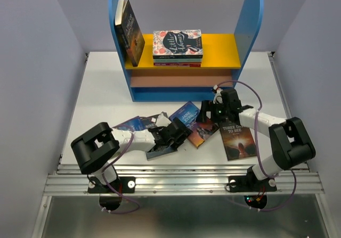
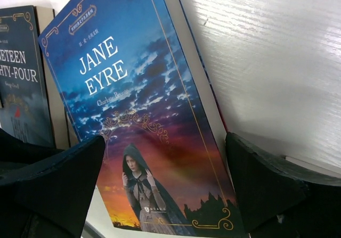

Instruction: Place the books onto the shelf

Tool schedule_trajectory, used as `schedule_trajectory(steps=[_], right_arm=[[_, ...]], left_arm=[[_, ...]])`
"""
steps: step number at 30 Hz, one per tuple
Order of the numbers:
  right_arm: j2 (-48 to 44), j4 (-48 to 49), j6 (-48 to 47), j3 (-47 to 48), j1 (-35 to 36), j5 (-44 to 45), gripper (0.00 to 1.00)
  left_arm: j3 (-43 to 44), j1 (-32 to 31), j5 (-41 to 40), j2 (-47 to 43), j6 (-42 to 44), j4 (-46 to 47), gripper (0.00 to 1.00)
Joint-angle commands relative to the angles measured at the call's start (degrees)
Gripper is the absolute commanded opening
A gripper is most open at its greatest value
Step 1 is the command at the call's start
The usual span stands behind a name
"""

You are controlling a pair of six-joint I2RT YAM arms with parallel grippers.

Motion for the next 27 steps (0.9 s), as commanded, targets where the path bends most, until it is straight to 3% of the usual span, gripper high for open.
schedule_trajectory(steps=[1, 10, 17, 21, 27], right_arm=[[0.5, 3.3, -1.0, -0.9, -0.2, -5.5, 1.00], [-3.4, 1.0, 0.0, -2.6, -0.2, -7.5, 1.00], [-8.6, 1.8, 3.7, -2.6, -0.2, -16.6, 0.92], [-10.0, 3.4, 6.4, -3.2, -0.2, -22.3, 0.82], [-9.6, -1.7, 4.3, -4.1, -0.2, -18.0, 0.76]], left_arm=[[2.2, -0.3, -3.4, 2.3, -0.8, -5.8, 0.75], [5.8, -0.2, -4.6, 4.9, 0.5, -7.7, 0.49], [6.1, -0.2, -3.9, 6.2, 0.9, -8.1, 0.47], [6.7, -0.2, -3.0, 7.0, 1.0, -8.4, 0.47], [6.7, -0.2, -3.3, 5.9, 1.0, -8.4, 0.46]])
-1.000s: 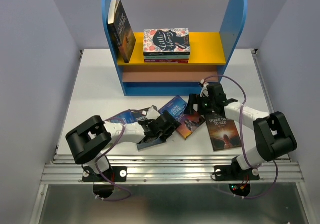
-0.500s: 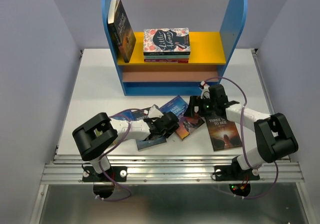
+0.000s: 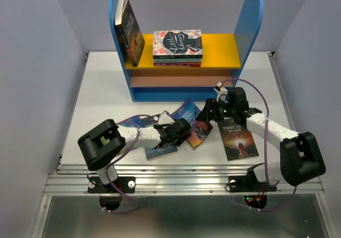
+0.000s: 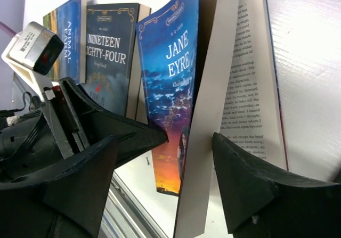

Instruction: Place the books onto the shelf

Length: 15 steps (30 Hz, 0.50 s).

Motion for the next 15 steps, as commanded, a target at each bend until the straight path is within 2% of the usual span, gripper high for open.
schedule_trajectory(steps=[1, 2, 6, 8, 10, 11, 15], right_arm=[[0.1, -4.4, 0.5, -1.8, 1.0, -3.8, 0.75], [0.2, -5.5, 0.2, -1.9, 1.0, -2.9, 0.75], [1.3, -7.4, -1.1, -2.1, 1.0, 0.4, 0.63], [1.7, -7.6, -1.1, -2.1, 1.0, 0.4, 0.61], [2.1, -7.6, -1.1, -2.2, 1.0, 0.5, 0.49], [2.5, -7.6, -1.1, -2.3, 1.0, 0.8, 0.39], [2.4, -7.9, -1.7, -2.0, 1.0, 2.0, 0.19]], left_arm=[[0.9, -0.2, -1.7, 1.2, 0.9, -1.9, 0.46], [0.8, -0.2, -1.8, 1.1, 0.8, -3.2, 0.46], [0.8, -0.2, -1.7, 1.2, 0.7, -3.6, 0.46], [0.9, -0.2, -1.9, 1.5, 0.5, -3.8, 0.46], [1.1, -0.2, -1.8, 1.8, 0.5, -4.0, 0.46], [1.3, -0.2, -1.8, 1.8, 0.5, -4.1, 0.46], [1.4, -0.2, -2.3, 1.2, 0.5, -4.7, 0.46]])
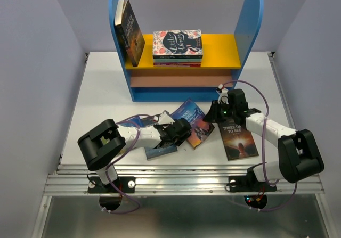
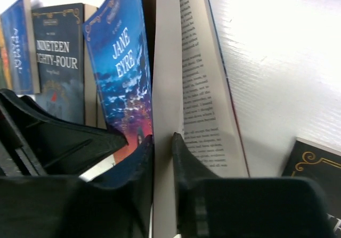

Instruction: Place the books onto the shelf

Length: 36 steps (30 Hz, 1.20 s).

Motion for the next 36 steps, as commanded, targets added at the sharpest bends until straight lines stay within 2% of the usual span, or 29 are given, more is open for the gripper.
schedule_trajectory(steps=[1, 2, 4, 6, 7, 8, 10, 11, 14, 21, 25, 29, 33, 36], right_arm=[[0.5, -6.4, 0.2, -0.4, 1.7, -4.7, 0.13], [0.1, -6.6, -0.1, 0.0, 1.7, -4.2, 0.01], [-0.9, -6.6, -0.9, 0.5, 1.7, -3.8, 0.01], [-3.1, -6.5, -1.2, 1.3, 1.7, -4.0, 0.01], [-4.0, -6.5, -1.2, 1.6, 1.7, -4.2, 0.01], [-5.2, -6.5, -1.1, 2.3, 1.7, -4.1, 0.01], [-8.9, -6.5, -0.1, 3.0, 1.7, -3.4, 0.01], [-10.1, -6.5, 0.7, 3.8, 1.7, -2.5, 0.01], [-14.5, -6.5, 4.3, 5.1, 1.7, 0.5, 0.01], [-23.5, -6.5, 9.1, 9.0, 1.7, -0.4, 0.01], [-28.4, -7.9, 10.7, 12.9, 1.7, -1.5, 0.01], [-29.4, -8.5, 13.0, 16.8, 1.7, -2.2, 0.01], [-29.6, -5.8, 16.1, 18.6, 1.7, -2.9, 0.01], [-28.5, -7.5, 16.4, 20.6, 1.7, -3.3, 0.01]], left_arm=[[0.9, -0.2, -2.3, 1.0, 0.7, -3.8, 0.46], [1.0, -0.2, -2.8, 0.1, 1.3, -4.1, 0.49], [1.2, -0.4, -3.7, -1.1, 2.0, -4.7, 0.52], [1.5, -0.7, -5.1, -3.1, 2.5, -6.4, 0.61], [1.4, -0.8, -5.6, -4.0, 2.9, -6.7, 0.66], [1.3, -0.9, -5.8, -6.1, 3.4, -6.8, 0.79], [0.8, -1.2, -6.7, -8.1, 4.6, -7.3, 0.96], [0.1, -1.4, -7.2, -10.4, 4.9, -7.4, 0.99], [-1.1, -1.6, -9.3, -15.2, 4.9, -7.6, 0.99], [-5.3, -2.9, -12.7, -29.4, 9.8, -6.1, 0.99], [-9.6, -3.1, -12.3, -38.4, 13.8, -1.2, 0.99], [-14.6, -3.3, -9.1, -47.4, 17.9, 7.2, 0.99], [-19.7, -3.4, -3.3, -48.8, 19.1, 18.8, 0.99], [-18.2, -3.8, 0.0, -45.2, 18.1, 18.4, 0.99]])
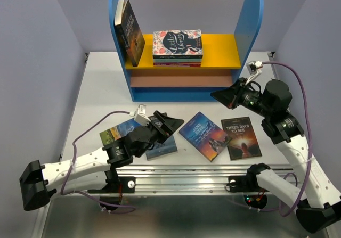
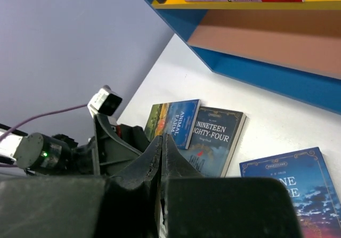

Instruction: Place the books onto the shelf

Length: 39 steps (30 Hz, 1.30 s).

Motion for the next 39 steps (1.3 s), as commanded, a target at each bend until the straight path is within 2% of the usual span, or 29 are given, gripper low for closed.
schedule_trajectory(steps=[1, 2, 5, 7, 8, 10, 13, 16, 19, 24, 26, 29, 31, 32, 35, 39], right_arm=[[1.8, -1.2, 0.3, 3.8, 0.2, -1.3, 0.01], [2.8, -5.1, -1.2, 4.6, 0.2, -0.1, 0.01], [2.9, -8.4, -4.4, 2.8, 0.2, 4.9, 0.01], [3.7, -12.2, -4.1, -0.3, 0.2, 13.2, 0.34], [4.3, -12.8, -5.1, -1.8, 0.2, 14.6, 0.50], [7.2, -12.9, -6.1, -5.8, 0.2, 18.6, 0.98], [13.4, -12.3, -7.6, -8.4, 0.2, 21.5, 1.00], [19.3, -11.7, -10.8, -9.2, 0.2, 20.6, 1.00], [23.4, -8.5, -13.3, -11.2, 0.2, 20.1, 1.00], [28.7, -5.1, -12.9, -13.9, -0.4, 18.7, 1.00], [29.3, -4.0, -12.3, -15.6, -0.4, 17.7, 1.00], [29.0, -2.7, -11.7, -17.2, -0.4, 15.6, 1.00], [28.5, -2.7, -11.3, -17.9, -0.4, 13.2, 1.00], [28.2, -2.8, -11.1, -18.7, -0.4, 9.8, 1.00], [25.9, -2.8, -10.8, -19.9, -0.4, 1.9, 1.00], [20.7, -1.8, -9.0, -19.8, -0.4, -6.1, 1.00]], left_arm=[[0.7, -1.0, 5.1, 3.9, 1.5, 6.3, 0.99], [0.7, -1.4, 4.7, 5.3, 0.8, 5.5, 0.99], [0.0, -1.6, 3.7, 7.4, -2.2, 4.9, 0.99], [0.1, -2.6, 1.6, 10.3, -3.6, 4.8, 0.99], [0.6, -2.7, 1.5, 12.1, -4.2, 4.8, 0.99], [4.1, -2.9, 3.0, 18.1, -3.9, 4.7, 0.99], [6.9, -3.0, 4.5, 24.4, -5.2, 3.4, 0.94], [8.7, -3.0, 5.7, 31.3, -8.7, 1.9, 0.87], [10.2, -3.0, 6.4, 37.1, -11.1, 0.2, 0.75], [14.0, -3.0, 7.9, 44.2, -12.0, -0.7, 0.70], [15.0, -2.5, 8.5, 46.6, -11.5, -0.7, 0.67], [16.5, -1.8, 8.7, 49.7, -11.8, -2.0, 0.57], [17.2, -0.8, 10.1, 51.3, -11.6, -2.0, 0.56], [17.2, -0.5, 10.7, 52.5, -11.7, -1.6, 0.50], [16.7, 0.4, 12.7, 53.8, -11.7, 0.2, 0.41], [16.9, 0.4, 12.2, 53.8, -11.4, 0.0, 0.38]])
